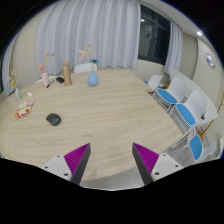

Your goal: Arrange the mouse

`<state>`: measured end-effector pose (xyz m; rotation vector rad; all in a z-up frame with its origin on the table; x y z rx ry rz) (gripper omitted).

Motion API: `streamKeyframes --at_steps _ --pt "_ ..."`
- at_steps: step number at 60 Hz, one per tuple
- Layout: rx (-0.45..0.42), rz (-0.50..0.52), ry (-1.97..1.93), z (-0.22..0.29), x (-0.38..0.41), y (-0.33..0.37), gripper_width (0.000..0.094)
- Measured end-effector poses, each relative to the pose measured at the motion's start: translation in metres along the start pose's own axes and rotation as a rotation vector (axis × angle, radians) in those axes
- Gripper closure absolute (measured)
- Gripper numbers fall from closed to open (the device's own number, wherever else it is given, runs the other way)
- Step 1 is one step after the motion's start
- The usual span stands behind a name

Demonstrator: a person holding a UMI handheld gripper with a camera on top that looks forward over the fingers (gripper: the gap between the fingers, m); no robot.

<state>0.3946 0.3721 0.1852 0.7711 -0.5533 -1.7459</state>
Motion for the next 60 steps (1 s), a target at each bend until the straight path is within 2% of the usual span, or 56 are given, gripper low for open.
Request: streamKeyframes --at_steps 15,34,53,60 --pt "0.022 0.026 0.025 -0.007 0.008 -0.01 0.0077" --pt "0.032 0.092 0.009 -0.004 0.06 -0.005 0.0078" --pt "0.01 0.233 0.102 0.003 0.143 0.006 0.008" --pt "-0.024 0.271 0.146 0.005 0.169 0.006 0.0078"
Point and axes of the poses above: the point between the fingertips, and its own axes, seen from behind it with the camera up: x to the left, z up, y backward, against the way the camera looks, the point moved 8 cm from there along y, backward, against the way the camera looks, and after that the axes turned 10 degrees about y, right-handed, at the moved point
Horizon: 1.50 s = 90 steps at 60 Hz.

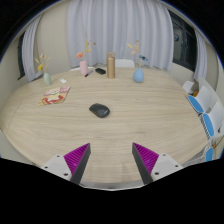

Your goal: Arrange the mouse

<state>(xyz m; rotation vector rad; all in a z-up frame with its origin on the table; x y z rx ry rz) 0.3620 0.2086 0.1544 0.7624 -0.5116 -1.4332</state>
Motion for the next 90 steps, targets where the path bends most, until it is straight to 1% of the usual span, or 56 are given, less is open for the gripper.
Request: streamKeyframes --at_steps 7,14,29,40,63,73,90 --pt "-0.032 0.019 0.033 0.005 0.018 -0.007 0.0078" --pt "-0.041 0.023 0.057 0.007 0.028 -0.02 0.0077" --pt "-0.057 0.007 0.054 0.023 0.042 -0.07 0.0079" --pt "-0.086 -0.019 0.042 0.048 0.041 -0.109 0.0075" --pt "-0.055 -0.051 0.066 0.077 0.032 -0.206 0.0076" --pt "-0.054 -0.05 0.058 0.095 0.029 -0.232 0.0077" --pt "-0.063 -0.078 0.073 0.128 0.014 -0.264 0.0075"
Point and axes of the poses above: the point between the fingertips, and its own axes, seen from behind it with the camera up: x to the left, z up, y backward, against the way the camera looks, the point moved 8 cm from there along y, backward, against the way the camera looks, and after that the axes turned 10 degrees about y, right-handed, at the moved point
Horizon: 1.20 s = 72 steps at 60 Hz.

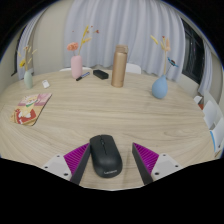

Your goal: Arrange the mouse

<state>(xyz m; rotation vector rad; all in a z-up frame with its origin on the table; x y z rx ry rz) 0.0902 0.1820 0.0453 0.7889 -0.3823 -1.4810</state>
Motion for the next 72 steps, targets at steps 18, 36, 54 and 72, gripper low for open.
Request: streamKeyframes --at_steps 18,36,54,72 --pt "0.046 0.041 -0.021 0.006 0.008 -0.008 0.05" --pt "0.035 0.04 -0.097 0.054 0.032 0.013 0.0596" --pt "-0.16 0.184 -0.164 0.23 0.176 0.023 0.0598" --pt "-0.037 0.229 -0.094 0.21 0.327 -0.05 0.0596"
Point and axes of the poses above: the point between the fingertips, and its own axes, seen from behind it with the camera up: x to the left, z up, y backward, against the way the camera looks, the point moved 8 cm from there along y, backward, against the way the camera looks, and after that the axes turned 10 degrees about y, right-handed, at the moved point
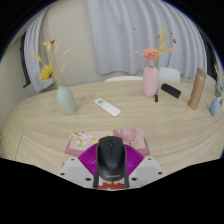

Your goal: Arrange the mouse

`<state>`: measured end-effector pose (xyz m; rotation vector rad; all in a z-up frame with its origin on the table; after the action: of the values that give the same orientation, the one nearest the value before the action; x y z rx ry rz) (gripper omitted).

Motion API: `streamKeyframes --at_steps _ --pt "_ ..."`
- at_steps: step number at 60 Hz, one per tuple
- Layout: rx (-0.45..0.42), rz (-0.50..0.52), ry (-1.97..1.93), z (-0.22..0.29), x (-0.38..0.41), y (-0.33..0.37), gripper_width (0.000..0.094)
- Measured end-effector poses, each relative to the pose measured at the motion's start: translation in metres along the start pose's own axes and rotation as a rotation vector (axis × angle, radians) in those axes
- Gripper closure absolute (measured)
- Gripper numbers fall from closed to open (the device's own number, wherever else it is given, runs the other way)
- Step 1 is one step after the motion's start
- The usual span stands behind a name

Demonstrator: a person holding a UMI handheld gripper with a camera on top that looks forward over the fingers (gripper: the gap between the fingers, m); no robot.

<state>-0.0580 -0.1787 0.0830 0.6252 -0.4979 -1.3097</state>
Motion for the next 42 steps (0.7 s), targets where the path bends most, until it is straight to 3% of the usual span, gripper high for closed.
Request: streamKeyframes --at_steps 8,11,17,19,21,22,24,35,42 --pt "0.08 -0.038 0.002 -0.034 0.012 -0.019 0.0563" --pt "0.036 -0.064 0.025 -0.031 0.012 -0.02 0.0535" --pt "0.052 -0.051 0.05 -0.033 0.021 -0.02 0.0423" --pt "0.055 -0.053 0.061 -0.033 0.019 -0.017 0.029" --pt "0.055 -0.06 0.067 -0.031 0.015 -0.011 0.0091" --pt "0.053 -0.06 0.068 -0.029 0.014 -0.007 0.0068" --pt "0.049 -0.064 0.068 -0.026 0.007 0.003 0.0108" --pt "0.01 -0.037 0.039 -0.023 -0.035 0.102 0.008" --pt "0.037 -0.055 0.06 -0.048 -0.074 0.178 0.0077"
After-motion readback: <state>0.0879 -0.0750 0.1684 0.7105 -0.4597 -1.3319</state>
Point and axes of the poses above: the point between the fingertips, and its own axes, seen from behind it with the camera up: x to the left, z up, y backward, against the way the camera looks, the point moved 8 cm from there along y, backward, against the way the camera looks, and after that the axes turned 10 degrees about y, right-handed, at the moved point
